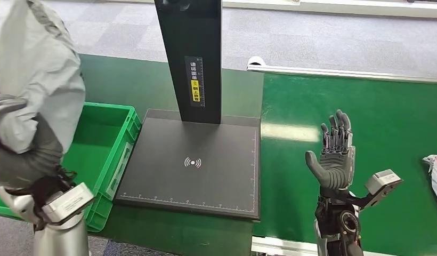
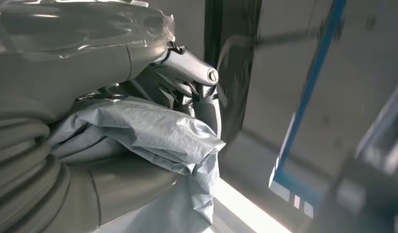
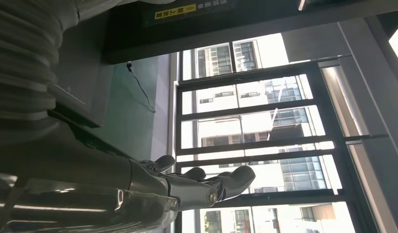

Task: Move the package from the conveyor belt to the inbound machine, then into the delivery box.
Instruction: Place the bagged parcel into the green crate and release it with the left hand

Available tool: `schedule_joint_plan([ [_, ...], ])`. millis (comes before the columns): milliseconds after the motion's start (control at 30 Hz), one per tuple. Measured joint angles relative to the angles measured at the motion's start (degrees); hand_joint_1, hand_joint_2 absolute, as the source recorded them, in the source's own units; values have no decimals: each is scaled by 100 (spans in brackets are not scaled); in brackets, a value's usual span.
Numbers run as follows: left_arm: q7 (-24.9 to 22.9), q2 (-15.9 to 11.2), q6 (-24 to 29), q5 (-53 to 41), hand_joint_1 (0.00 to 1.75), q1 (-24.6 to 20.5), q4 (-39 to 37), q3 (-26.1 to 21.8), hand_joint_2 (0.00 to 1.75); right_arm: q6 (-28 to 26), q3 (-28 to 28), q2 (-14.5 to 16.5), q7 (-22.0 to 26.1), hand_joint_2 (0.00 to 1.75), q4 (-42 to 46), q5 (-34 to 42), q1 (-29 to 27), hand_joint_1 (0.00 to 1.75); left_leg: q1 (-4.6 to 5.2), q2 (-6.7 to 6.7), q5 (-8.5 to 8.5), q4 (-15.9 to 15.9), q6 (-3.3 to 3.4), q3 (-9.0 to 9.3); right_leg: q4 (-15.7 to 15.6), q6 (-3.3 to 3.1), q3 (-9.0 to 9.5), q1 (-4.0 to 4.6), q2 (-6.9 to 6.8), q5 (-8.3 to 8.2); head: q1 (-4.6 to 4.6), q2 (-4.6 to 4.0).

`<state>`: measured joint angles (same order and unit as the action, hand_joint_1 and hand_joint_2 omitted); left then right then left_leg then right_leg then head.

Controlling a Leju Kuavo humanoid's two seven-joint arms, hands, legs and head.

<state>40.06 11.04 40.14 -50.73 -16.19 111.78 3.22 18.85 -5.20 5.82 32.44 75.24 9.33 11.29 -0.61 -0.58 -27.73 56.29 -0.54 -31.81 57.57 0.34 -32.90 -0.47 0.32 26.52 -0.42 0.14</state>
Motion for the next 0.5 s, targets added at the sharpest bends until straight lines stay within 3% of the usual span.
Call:
schedule_joint_plan([
  [167, 0, 87, -4, 137, 175, -3, 792, -430, 175, -61, 61, -35, -4, 175, -19, 73, -32, 0, 1, 0, 0, 0, 0, 3, -1, 0, -1, -1, 0, 0, -1, 0],
  [333, -1, 96, -14, 201, 175, 23, 829, -624, 175, -103, 75, -38, -11, 175, -9, 100, -104, 0, -1, 2, 0, 0, 0, 9, -2, 0, 0, 1, 2, 0, -1, 0],
  [433, -369, 66, -361, -67, 175, -29, 108, -657, 175, -87, 64, -45, -18, 175, 91, 74, -227, 0, 3, -21, 0, 0, 0, 26, -5, 6, 10, -3, -21, 9, 0, 0],
  [500, -1395, -63, -1192, -338, 175, -133, -1157, -633, 175, 88, 39, -45, -52, 175, 170, -32, -273, 0, 5, -33, 0, -1, 0, 36, -5, 5, 34, -5, -35, 10, 2, 0],
])
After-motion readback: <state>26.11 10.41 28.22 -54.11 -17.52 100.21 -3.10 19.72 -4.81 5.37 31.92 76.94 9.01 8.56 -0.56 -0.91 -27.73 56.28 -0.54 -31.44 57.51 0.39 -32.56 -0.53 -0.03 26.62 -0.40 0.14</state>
